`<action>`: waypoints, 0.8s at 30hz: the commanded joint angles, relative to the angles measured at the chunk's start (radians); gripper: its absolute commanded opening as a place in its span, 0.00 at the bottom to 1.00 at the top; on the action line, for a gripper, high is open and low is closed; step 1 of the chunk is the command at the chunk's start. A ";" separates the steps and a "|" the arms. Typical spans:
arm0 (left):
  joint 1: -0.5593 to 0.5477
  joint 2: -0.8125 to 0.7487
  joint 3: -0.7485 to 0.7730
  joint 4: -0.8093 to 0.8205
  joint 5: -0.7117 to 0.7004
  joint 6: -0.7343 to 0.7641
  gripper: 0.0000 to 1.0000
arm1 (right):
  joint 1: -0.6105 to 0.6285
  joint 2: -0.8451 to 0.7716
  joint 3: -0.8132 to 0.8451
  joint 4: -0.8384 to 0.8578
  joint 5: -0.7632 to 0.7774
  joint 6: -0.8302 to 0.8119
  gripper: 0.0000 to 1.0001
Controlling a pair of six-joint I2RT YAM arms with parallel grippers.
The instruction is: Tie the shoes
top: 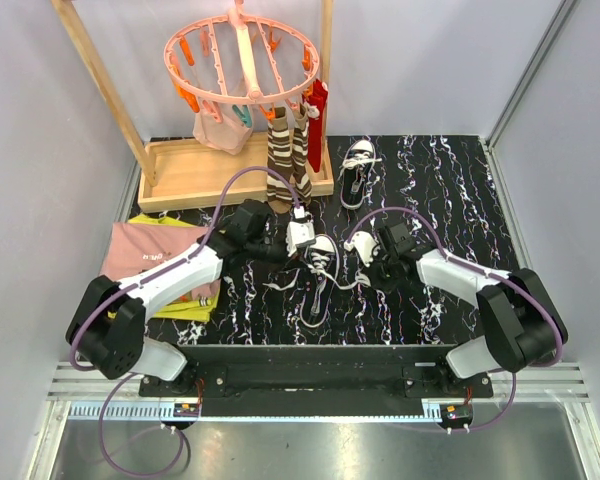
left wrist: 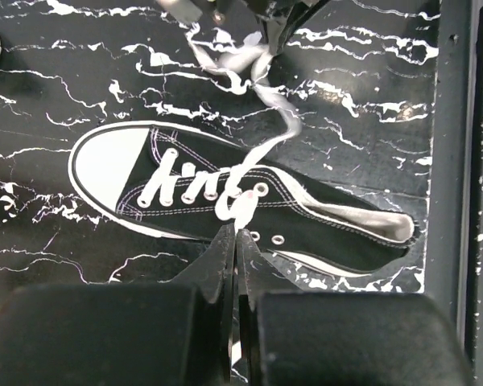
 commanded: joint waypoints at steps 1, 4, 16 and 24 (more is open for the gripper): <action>0.000 -0.044 -0.015 0.038 0.017 -0.038 0.00 | -0.004 -0.007 0.037 0.016 -0.009 0.012 0.02; 0.010 -0.035 -0.001 -0.081 -0.032 0.015 0.00 | -0.005 -0.035 0.034 0.013 -0.009 0.010 0.00; 0.016 0.033 0.033 -0.246 -0.132 0.198 0.49 | -0.005 -0.053 0.030 0.015 -0.018 0.002 0.00; -0.019 0.126 0.087 -0.185 -0.118 0.193 0.51 | -0.005 -0.059 0.030 0.013 -0.015 0.001 0.00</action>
